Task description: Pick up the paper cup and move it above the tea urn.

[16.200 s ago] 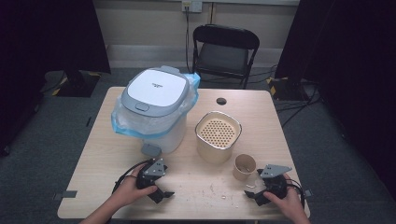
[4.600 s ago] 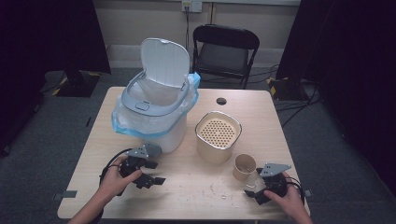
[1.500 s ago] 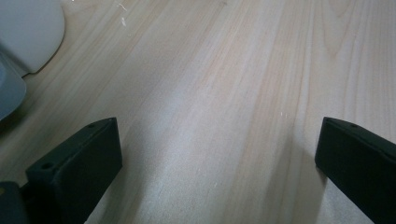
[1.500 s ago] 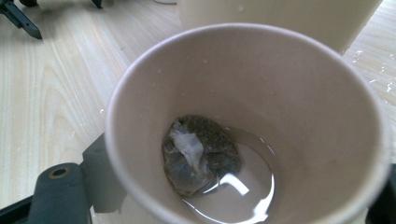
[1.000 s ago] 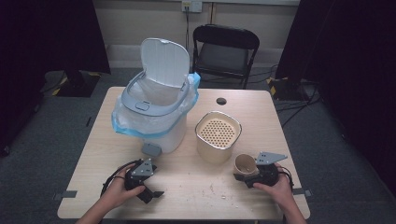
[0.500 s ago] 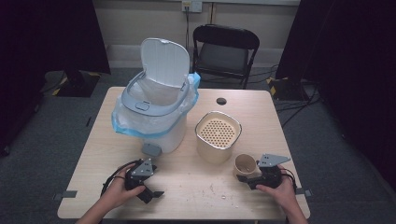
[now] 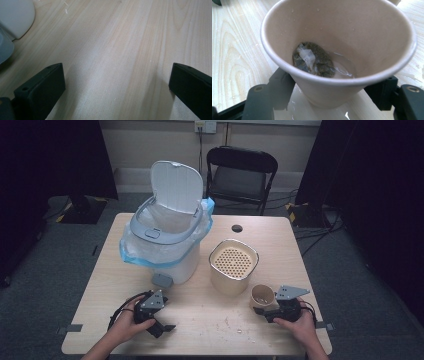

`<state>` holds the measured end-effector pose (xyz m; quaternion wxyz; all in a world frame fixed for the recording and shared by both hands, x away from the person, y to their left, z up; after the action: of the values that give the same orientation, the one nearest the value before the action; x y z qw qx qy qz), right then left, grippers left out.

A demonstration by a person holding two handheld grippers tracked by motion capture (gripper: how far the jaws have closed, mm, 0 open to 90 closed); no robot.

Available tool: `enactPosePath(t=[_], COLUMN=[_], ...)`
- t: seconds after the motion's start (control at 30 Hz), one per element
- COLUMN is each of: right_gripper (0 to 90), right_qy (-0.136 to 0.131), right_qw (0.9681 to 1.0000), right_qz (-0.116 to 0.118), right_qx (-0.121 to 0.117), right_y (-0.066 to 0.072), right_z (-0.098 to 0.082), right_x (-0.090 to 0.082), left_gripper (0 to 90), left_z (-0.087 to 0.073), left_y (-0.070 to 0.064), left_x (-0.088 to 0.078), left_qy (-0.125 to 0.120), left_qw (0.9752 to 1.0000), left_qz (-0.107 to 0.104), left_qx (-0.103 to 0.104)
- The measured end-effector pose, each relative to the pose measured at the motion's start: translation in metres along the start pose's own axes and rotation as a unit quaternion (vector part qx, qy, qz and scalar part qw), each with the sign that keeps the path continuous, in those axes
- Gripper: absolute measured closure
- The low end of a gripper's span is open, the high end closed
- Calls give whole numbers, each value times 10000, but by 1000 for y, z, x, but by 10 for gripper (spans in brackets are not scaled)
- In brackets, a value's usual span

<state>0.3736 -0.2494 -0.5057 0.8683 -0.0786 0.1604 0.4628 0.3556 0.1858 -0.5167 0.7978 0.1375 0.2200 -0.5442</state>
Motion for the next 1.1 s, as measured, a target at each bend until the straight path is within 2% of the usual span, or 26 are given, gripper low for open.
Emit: enactPosePath(t=[0.4, 0.63, 1.1], right_gripper=[319, 320, 323], right_qy=[94, -171, -314], right_qw=[9996, 9992, 9977], right_qz=[-263, -363, -557], right_qx=[2, 92, 223], right_y=[-5, -8, -15], right_z=[7, 17, 28], right_x=[-3, -3, -9], left_gripper=[0, 0, 0], left_z=[0, 0, 0], left_y=[0, 0, 0], left_x=[0, 0, 0], left_qy=[0, 5, -3], left_qw=[10000, 10000, 10000], left_qz=[-1, -3, 0], left_qx=[1, 3, -1])
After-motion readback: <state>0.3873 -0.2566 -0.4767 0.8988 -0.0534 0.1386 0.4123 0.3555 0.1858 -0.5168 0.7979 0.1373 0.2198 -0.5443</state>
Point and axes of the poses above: each handheld gripper's, and its own axes: x roughly forward along the jaws, z roughly out of its top, y roughly to its left, the point moved 2 cm from there along x, roughly forward along the jaws, and after that the axes turned 14 degrees about -y, right-handed, at the moved point
